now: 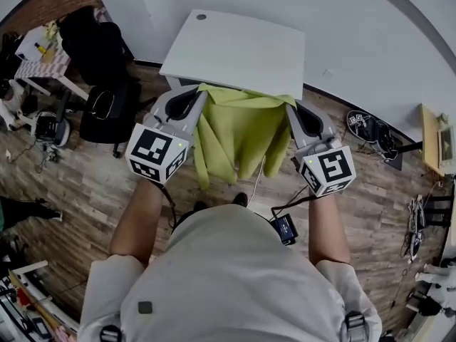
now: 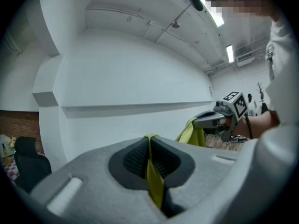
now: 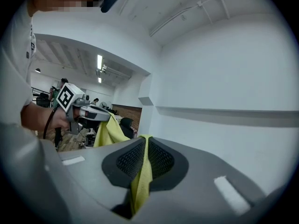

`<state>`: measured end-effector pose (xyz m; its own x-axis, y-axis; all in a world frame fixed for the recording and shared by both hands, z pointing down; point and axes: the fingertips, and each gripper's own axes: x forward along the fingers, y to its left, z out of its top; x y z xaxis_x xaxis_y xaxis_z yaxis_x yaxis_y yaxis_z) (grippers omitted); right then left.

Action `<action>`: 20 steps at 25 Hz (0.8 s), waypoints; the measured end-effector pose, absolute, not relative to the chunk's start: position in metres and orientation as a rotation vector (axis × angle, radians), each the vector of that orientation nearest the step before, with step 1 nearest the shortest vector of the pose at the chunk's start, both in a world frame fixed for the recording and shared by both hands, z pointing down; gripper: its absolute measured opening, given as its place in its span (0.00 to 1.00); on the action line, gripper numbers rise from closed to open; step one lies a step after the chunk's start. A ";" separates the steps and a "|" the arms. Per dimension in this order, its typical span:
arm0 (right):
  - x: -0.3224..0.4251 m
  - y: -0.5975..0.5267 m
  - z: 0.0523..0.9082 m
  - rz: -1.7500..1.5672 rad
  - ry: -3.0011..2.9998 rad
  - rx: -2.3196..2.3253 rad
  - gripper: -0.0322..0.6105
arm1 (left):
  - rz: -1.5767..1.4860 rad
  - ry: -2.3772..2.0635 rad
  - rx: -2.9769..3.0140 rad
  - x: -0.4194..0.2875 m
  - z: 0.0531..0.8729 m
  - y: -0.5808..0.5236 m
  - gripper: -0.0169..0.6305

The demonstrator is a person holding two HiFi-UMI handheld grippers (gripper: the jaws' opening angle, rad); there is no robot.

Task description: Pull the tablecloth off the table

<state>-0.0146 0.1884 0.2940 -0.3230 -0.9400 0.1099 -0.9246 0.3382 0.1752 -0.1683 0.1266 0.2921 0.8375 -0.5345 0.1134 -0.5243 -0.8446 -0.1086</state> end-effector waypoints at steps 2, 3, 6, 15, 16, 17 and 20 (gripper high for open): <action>-0.025 0.195 0.296 -0.111 -2.388 1.724 0.08 | -0.221 0.817 -2.949 -0.179 0.294 0.132 0.03; -0.031 0.198 0.296 -0.109 -2.382 1.735 0.08 | -0.221 0.806 -2.953 -0.185 0.294 0.134 0.03; -0.053 0.208 0.297 -0.109 -2.366 1.756 0.08 | -0.214 0.782 -2.966 -0.207 0.294 0.140 0.03; -0.117 0.232 0.310 -0.100 -2.340 1.796 0.08 | -0.206 0.729 -2.991 -0.264 0.304 0.159 0.03; -0.121 0.235 0.310 -0.100 -2.337 1.800 0.08 | -0.205 0.725 -2.991 -0.268 0.304 0.160 0.03; -0.125 0.236 0.311 -0.099 -2.335 1.804 0.08 | -0.203 0.723 -2.992 -0.272 0.305 0.160 0.03; -0.134 0.238 0.311 -0.092 -2.331 1.805 0.08 | -0.198 0.718 -2.999 -0.279 0.304 0.161 0.03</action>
